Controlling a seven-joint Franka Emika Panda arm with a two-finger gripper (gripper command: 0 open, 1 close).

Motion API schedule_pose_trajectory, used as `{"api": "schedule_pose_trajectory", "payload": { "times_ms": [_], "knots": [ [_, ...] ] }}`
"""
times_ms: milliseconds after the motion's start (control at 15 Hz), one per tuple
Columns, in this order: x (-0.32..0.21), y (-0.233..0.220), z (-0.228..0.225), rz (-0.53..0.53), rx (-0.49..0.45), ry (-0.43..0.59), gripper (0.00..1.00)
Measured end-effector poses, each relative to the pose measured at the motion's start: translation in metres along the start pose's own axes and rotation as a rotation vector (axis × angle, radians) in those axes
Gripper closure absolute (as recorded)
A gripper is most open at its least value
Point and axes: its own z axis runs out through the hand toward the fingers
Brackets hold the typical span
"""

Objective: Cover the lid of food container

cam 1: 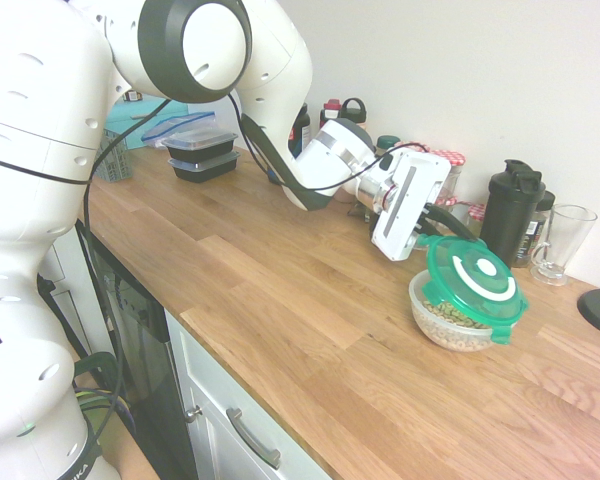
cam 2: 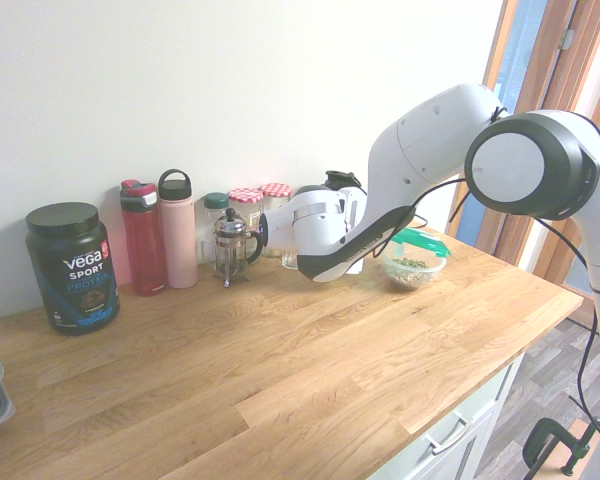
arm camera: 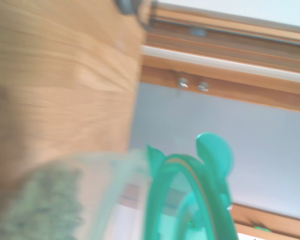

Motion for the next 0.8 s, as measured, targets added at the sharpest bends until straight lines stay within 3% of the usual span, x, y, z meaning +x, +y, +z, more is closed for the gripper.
{"api": "schedule_pose_trajectory", "payload": {
  "times_ms": [800],
  "knots": [
    [0.032,0.036,-0.035,0.077,0.303,-0.355,0.00]
  ]
}}
